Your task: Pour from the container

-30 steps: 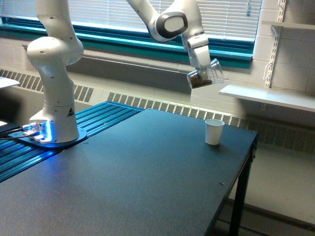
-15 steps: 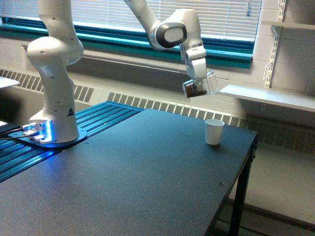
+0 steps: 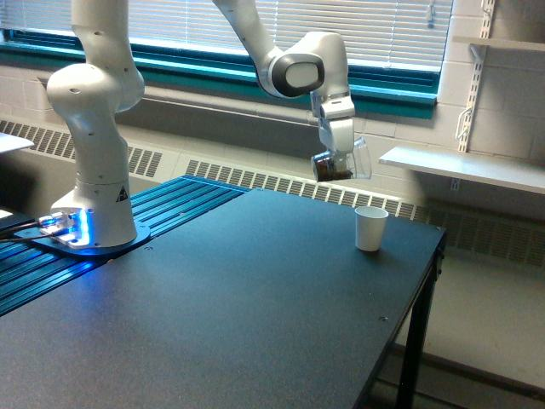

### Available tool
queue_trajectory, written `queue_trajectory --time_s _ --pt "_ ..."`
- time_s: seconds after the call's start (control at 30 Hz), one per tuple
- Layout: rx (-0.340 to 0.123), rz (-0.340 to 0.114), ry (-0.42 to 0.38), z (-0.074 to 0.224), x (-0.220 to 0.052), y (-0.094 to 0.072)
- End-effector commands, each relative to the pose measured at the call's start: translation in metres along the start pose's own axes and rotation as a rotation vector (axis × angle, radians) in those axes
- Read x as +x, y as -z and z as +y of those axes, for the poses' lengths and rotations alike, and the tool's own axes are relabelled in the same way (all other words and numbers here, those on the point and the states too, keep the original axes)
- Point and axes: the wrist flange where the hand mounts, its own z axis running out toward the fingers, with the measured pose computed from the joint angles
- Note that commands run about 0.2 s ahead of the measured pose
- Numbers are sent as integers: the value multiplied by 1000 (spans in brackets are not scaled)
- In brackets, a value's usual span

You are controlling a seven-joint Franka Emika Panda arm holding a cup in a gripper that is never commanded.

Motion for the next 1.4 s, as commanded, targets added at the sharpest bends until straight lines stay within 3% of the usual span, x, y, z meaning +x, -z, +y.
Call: queue_trajectory --time_s 0.03,0.6,1.4 --pt "-7 -13 2 -4 0 -6" --pt "-44 -63 19 -8 2 -27" --pt "-78 -123 32 -8 9 -43"
